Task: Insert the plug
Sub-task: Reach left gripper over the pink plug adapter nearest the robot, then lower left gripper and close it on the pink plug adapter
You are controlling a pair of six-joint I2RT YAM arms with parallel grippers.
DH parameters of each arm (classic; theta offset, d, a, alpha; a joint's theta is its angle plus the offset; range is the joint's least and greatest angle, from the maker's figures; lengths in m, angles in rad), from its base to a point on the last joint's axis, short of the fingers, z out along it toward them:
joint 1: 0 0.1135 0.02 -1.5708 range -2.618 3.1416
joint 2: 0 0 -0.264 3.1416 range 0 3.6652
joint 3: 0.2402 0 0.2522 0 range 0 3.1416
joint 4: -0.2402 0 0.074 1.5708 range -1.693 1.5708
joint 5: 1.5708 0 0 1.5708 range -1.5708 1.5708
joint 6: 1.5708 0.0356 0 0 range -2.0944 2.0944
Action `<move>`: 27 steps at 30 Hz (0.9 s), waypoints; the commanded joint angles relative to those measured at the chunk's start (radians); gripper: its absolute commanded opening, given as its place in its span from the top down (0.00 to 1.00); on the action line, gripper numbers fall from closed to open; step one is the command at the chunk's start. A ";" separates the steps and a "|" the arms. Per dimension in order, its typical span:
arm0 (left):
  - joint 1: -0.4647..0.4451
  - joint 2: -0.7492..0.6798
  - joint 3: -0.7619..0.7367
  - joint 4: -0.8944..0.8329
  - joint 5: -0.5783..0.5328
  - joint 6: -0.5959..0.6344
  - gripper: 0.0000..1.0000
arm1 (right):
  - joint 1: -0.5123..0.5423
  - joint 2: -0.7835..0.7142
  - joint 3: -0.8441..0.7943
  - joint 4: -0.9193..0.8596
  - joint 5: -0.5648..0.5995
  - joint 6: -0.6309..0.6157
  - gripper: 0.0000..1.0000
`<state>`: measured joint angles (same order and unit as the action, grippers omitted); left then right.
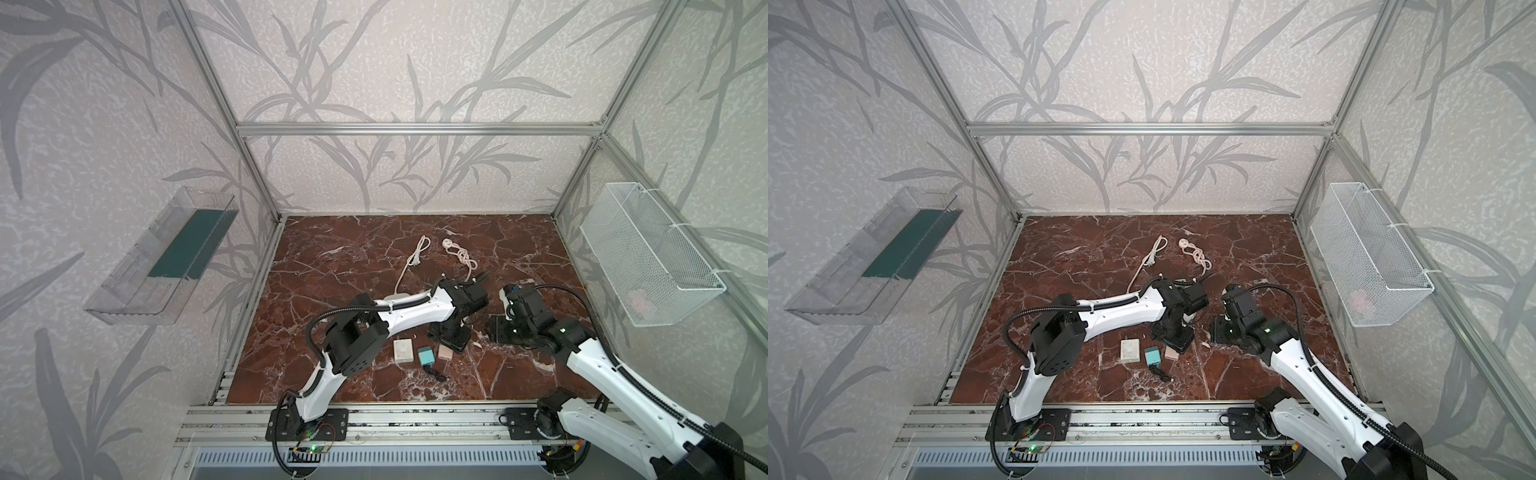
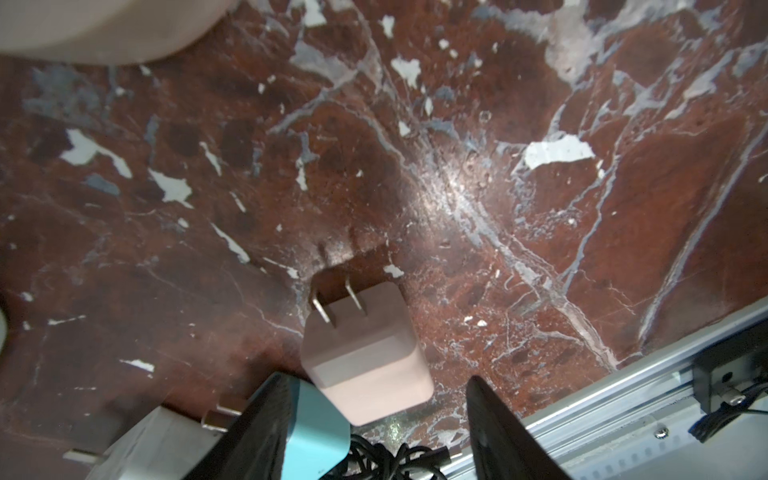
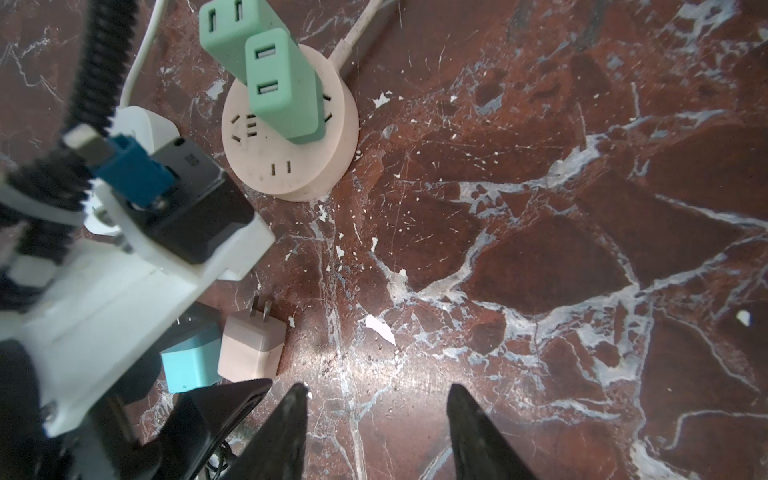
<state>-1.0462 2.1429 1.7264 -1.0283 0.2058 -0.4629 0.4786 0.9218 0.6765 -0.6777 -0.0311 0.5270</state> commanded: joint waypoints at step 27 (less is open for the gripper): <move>0.003 0.091 0.049 -0.030 -0.033 0.019 0.48 | -0.011 -0.029 -0.014 0.021 -0.031 -0.022 0.45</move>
<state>-1.0462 2.2234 1.7538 -1.0286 0.1852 -0.4622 0.4725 0.9073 0.6701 -0.6601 -0.0544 0.5190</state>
